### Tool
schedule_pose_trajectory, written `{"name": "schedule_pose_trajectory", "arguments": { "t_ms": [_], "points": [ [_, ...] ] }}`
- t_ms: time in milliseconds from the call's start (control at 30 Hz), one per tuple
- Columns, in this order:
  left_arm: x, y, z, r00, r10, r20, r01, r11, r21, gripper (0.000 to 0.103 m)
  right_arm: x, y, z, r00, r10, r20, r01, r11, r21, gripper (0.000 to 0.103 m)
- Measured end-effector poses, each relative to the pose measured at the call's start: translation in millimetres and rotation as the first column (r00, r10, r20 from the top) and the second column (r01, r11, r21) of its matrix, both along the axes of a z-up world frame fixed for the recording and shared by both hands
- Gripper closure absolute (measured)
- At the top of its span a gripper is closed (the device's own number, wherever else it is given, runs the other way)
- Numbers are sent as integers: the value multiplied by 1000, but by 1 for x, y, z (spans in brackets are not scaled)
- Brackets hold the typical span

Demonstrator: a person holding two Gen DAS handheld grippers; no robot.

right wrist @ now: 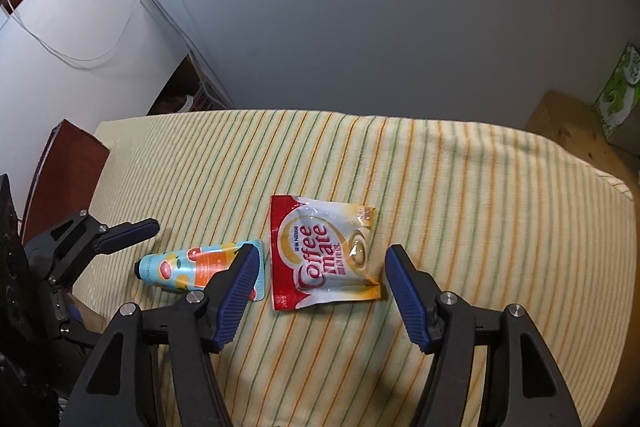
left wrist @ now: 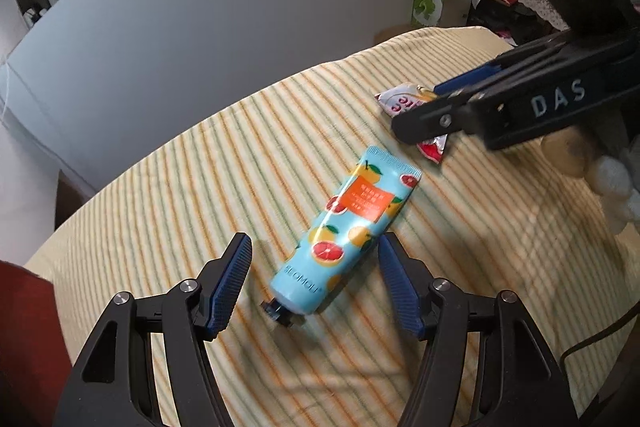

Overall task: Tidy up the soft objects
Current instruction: 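Close the left tool on the hand cream tube while the right tool approaches the Coffee-mate sachet, then close the right tool on the Coffee-mate sachet while the left tool lifts the tube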

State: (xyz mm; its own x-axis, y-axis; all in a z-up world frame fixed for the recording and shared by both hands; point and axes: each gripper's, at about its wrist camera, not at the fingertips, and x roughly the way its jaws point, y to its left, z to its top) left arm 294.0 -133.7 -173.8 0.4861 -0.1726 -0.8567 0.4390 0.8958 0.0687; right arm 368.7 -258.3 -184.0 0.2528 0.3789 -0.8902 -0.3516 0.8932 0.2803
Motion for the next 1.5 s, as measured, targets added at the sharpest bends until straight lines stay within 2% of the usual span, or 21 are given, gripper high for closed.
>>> {"name": "schedule_pose_trajectory", "arguments": {
  "t_ms": [100,300,433,533,700,800,1167,1500],
  "points": [
    [2,-8,-1,1000,-4,-12,4,1000,-28,55,2,2,-6,1000,5,-12,-5,1000,2,41],
    [0,-9,-3,1000,9,-9,-9,999,-35,65,-1,13,-7,1000,27,16,-26,998,-53,41],
    [-4,1,-1,999,38,-16,-38,998,-47,72,1,11,-8,1000,17,16,-16,999,-46,42],
    [-4,3,-1,998,52,-19,-53,997,-51,74,-1,9,-8,1000,2,24,0,998,-63,51],
    [-6,5,-1,996,83,-13,-83,995,-60,76,-3,2,-7,1000,-12,27,14,998,-63,60],
    [-8,9,-1,994,110,-15,-111,990,-82,76,-5,-5,-6,999,-29,29,30,998,-57,72],
    [-39,26,11,988,154,18,-149,979,-142,76,-16,-26,-4,997,-81,19,80,996,29,76],
    [-76,51,43,982,180,63,-167,969,-180,77,-43,-32,28,996,-61,64,57,996,68,77]
  ]
}}
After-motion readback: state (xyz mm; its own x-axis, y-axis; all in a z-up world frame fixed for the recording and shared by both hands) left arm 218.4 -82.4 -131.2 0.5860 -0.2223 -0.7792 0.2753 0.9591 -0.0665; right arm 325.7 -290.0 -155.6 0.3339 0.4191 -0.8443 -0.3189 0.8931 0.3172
